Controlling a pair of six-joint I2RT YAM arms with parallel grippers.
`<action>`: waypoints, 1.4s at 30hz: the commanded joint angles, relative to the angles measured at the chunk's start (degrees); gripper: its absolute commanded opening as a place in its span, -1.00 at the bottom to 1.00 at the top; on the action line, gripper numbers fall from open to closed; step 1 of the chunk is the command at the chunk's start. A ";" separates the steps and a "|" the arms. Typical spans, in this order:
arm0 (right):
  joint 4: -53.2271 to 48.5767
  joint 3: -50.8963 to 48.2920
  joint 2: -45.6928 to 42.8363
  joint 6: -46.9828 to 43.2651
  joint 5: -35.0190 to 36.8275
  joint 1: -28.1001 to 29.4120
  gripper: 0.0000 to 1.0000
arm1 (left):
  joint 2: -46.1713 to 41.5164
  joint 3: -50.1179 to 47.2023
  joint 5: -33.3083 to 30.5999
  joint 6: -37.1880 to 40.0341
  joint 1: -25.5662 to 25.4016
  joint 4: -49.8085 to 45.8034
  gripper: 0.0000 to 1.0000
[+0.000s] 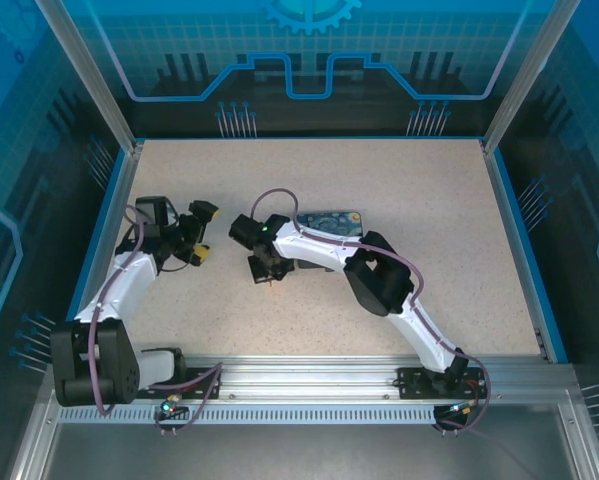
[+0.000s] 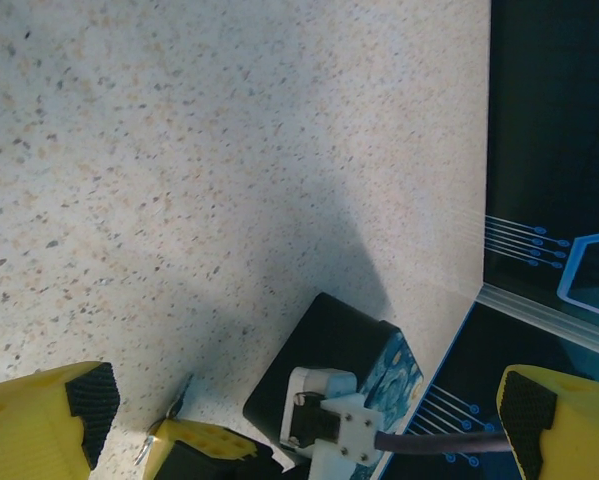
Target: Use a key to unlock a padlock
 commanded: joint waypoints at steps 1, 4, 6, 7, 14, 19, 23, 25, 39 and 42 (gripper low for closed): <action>3.36 -4.74 -2.54 -0.29 -2.11 0.78 -1.00 | 1.29 0.14 1.83 1.11 0.58 -4.96 0.98; 6.08 -7.88 -6.94 -1.02 -2.71 0.77 -1.00 | 1.37 0.05 1.60 2.10 -0.01 -5.71 0.98; 7.82 -10.31 -9.93 -1.71 -3.15 0.70 -1.00 | 1.60 0.48 1.43 3.45 -0.97 -5.99 0.97; 8.57 -11.67 -11.41 -1.88 -3.29 0.58 -1.00 | 1.88 1.04 1.39 4.36 -1.61 -6.43 0.98; 14.91 -24.09 -22.87 -5.19 -7.11 -1.34 -1.00 | 2.82 3.55 2.58 8.25 -7.05 -5.71 0.98; 18.58 -34.83 -32.58 -7.55 -11.31 -4.64 -1.00 | 3.66 3.88 2.42 9.40 -12.44 -5.11 0.98; 18.63 -43.04 -41.70 -9.54 -13.05 -7.42 -1.00 | 3.02 2.69 2.21 8.39 -16.10 -3.47 0.98; 18.69 -46.95 -46.17 -10.85 -14.05 -8.75 -1.00 | 2.25 2.13 1.51 7.16 -18.17 -2.35 0.98; 25.85 -62.89 -59.21 -10.34 -18.82 -17.76 -1.00 | 12.04 1.59 -0.71 -6.41 -36.57 14.78 0.95; 26.55 -63.01 -59.89 -9.68 -18.87 -17.76 -1.00 | 16.75 3.44 0.68 -9.81 -39.49 19.57 0.83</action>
